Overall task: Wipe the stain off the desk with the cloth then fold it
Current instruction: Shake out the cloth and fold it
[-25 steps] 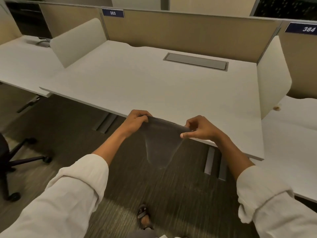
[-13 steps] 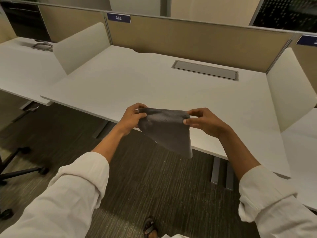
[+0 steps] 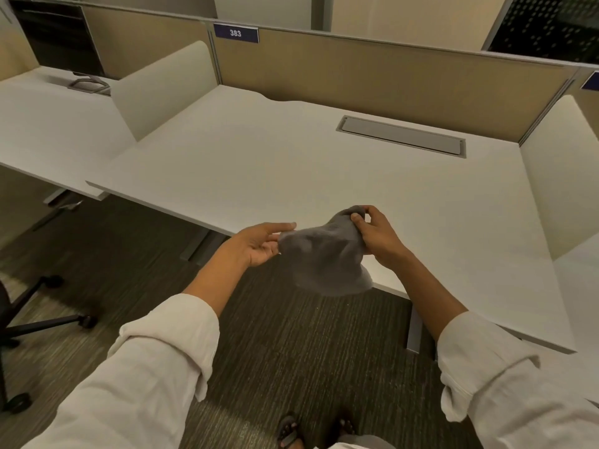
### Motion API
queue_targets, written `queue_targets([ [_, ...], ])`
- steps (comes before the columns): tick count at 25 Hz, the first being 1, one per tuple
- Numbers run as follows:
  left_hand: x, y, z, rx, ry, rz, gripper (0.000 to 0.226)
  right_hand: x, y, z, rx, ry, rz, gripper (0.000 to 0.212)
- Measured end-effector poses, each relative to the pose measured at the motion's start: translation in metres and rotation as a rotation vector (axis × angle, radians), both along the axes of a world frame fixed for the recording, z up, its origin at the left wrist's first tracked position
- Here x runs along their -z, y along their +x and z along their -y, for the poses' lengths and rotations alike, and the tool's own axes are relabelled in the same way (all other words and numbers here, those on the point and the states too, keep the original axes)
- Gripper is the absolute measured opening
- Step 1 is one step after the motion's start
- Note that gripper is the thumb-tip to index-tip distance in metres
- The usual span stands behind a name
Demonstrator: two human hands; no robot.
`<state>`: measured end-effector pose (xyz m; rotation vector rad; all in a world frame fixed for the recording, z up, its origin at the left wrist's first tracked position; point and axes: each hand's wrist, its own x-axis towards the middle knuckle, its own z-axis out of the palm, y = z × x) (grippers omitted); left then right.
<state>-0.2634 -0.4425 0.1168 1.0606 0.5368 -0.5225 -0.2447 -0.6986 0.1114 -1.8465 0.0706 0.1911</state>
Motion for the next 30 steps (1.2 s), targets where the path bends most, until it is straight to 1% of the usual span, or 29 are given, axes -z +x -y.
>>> queue_targets([
  [2, 0.005, -0.004, 0.004, 0.061, 0.062, -0.023, 0.041, 0.002, 0.006, -0.001, 0.088, 0.073, -0.143, 0.035],
  [3, 0.007, -0.005, 0.007, 0.071, 0.099, -0.04, 0.034, 0.001, 0.008, 0.0, 0.094, 0.112, -0.23, 0.045],
  [5, 0.015, -0.007, 0.012, 0.1, 0.184, -0.051, 0.024, 0.001, 0.01, 0.008, 0.028, 0.105, -0.352, 0.065],
  [7, 0.021, -0.008, 0.018, 0.155, 0.332, -0.008, 0.025, 0.003, 0.012, 0.018, -0.074, 0.12, -0.392, 0.072],
  [8, 0.024, -0.008, 0.021, 0.155, 0.39, 0.022, 0.027, 0.004, 0.014, 0.024, -0.125, 0.141, -0.39, 0.069],
  [9, 0.026, -0.007, 0.025, 0.133, 0.431, 0.051, 0.029, 0.006, 0.015, 0.029, -0.175, 0.152, -0.372, 0.061],
  [11, 0.029, -0.007, 0.031, 0.07, 0.502, 0.1, 0.03, 0.011, 0.016, 0.035, -0.261, 0.133, -0.313, 0.034],
  [12, 0.03, -0.007, 0.033, 0.056, 0.567, 0.117, 0.03, 0.013, 0.017, 0.036, -0.296, 0.089, -0.273, 0.024],
  [14, 0.032, -0.009, 0.033, 0.057, 0.701, 0.123, 0.033, 0.016, 0.019, 0.035, -0.344, -0.076, -0.147, 0.015],
  [17, 0.034, -0.013, 0.028, 0.024, 0.738, 0.1, 0.042, 0.023, 0.02, 0.027, -0.356, -0.351, 0.037, 0.016],
  [19, 0.033, -0.015, 0.022, 0.011, 0.668, 0.065, 0.049, 0.029, 0.019, 0.021, -0.368, -0.476, 0.101, 0.024],
  [20, 0.031, -0.016, 0.018, 0.025, 0.613, 0.042, 0.054, 0.032, 0.018, 0.018, -0.37, -0.496, 0.114, 0.029],
  [22, 0.027, -0.018, 0.007, 0.115, 0.555, 0.004, 0.061, 0.031, 0.02, 0.015, -0.325, -0.463, 0.099, 0.04],
  [24, 0.023, -0.021, -0.001, 0.222, 0.576, -0.005, 0.05, 0.029, 0.023, 0.013, -0.269, -0.398, 0.048, 0.039],
  [27, 0.018, -0.024, -0.002, 0.283, 0.689, 0.029, 0.037, 0.03, 0.027, 0.013, -0.269, -0.409, 0.021, 0.028],
  [30, 0.017, -0.025, 0.001, 0.328, 0.845, 0.051, 0.032, 0.03, 0.029, 0.016, -0.377, -0.374, -0.002, 0.03],
])
